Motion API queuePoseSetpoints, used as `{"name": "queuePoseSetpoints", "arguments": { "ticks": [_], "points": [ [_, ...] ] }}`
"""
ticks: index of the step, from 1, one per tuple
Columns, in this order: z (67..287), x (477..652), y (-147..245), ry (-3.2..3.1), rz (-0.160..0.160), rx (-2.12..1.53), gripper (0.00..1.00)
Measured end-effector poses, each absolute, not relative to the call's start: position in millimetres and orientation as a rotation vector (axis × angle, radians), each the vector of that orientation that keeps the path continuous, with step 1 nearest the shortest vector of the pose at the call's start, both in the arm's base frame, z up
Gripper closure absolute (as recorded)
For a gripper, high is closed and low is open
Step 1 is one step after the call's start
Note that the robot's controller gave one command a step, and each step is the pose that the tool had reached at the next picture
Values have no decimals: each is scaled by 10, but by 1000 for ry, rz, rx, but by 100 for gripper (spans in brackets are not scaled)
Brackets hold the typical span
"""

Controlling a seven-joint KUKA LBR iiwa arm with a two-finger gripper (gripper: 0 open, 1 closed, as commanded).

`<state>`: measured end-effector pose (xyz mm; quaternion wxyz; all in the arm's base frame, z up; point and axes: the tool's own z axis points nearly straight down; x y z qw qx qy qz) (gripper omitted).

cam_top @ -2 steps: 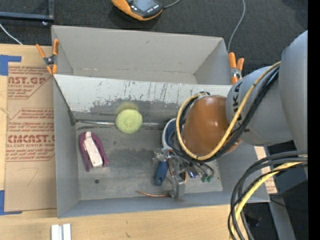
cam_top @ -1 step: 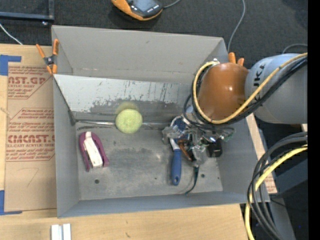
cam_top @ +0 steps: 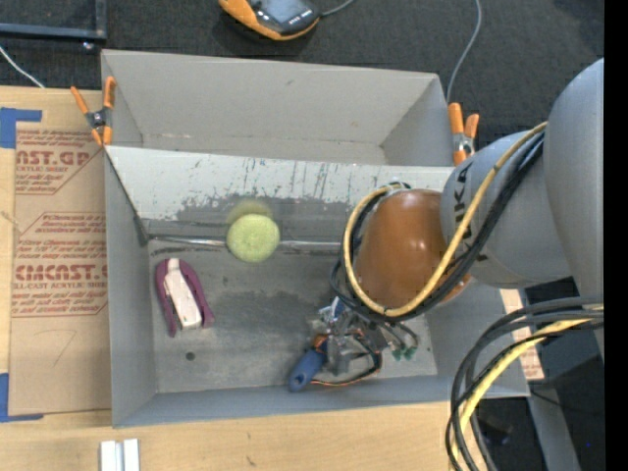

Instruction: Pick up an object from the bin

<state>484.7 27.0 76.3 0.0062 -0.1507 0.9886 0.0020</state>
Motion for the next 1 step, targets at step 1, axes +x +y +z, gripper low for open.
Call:
{"name": "queuePoseSetpoints", "arguments": {
  "ticks": [1],
  "points": [
    [762,4864,252,3092,5,-470,100]
  ]
}}
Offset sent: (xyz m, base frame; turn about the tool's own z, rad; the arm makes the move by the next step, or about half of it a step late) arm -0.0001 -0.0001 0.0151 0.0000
